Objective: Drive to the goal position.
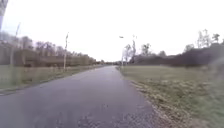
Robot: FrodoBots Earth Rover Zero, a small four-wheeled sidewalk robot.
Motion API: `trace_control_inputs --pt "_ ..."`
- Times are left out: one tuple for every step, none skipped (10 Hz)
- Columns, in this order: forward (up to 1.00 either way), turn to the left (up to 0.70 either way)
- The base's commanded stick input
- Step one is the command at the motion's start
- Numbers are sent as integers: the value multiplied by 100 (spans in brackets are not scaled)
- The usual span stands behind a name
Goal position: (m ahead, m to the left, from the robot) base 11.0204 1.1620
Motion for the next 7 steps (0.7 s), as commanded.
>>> trace_control_inputs --pt "70 0" --pt "70 0" --pt "70 0" --pt "70 0" --pt "70 0" --pt "70 0" --pt "70 0"
